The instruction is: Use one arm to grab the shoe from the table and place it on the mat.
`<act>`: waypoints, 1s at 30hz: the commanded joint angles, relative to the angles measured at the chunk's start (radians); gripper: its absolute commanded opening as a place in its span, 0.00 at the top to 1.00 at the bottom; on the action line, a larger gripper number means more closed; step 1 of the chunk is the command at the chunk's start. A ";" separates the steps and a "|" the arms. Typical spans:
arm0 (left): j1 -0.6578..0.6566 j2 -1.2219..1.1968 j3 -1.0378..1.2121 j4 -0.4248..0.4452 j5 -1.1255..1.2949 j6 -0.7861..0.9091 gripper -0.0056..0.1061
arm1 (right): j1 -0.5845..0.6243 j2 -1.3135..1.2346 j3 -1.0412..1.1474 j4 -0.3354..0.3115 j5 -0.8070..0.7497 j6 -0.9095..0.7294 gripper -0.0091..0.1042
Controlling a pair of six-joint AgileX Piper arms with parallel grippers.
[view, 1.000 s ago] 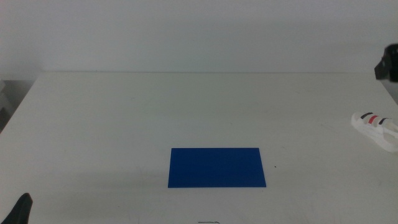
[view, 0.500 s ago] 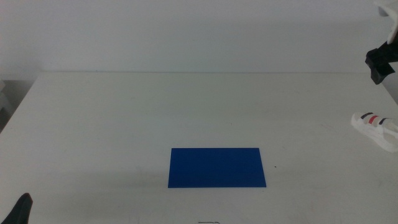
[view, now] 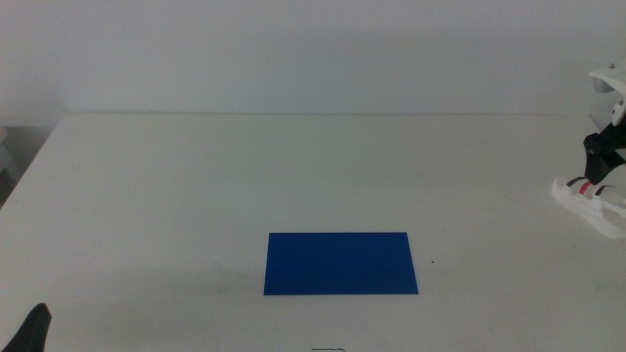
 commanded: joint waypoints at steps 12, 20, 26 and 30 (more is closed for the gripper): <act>-0.005 -0.019 -0.003 -0.009 -0.084 -0.015 0.11 | -0.017 -0.008 -0.034 0.096 0.060 -0.148 0.09; -0.005 -0.019 -0.003 -0.009 -0.084 -0.015 0.11 | -0.017 0.030 -0.033 0.093 0.064 -0.146 0.09; -0.005 -0.019 -0.003 -0.009 -0.084 -0.015 0.11 | -0.017 0.046 -0.033 0.072 0.065 -0.146 0.13; -0.005 -0.019 -0.003 -0.009 -0.084 -0.015 0.11 | -0.017 0.048 -0.033 0.048 0.065 -0.132 0.26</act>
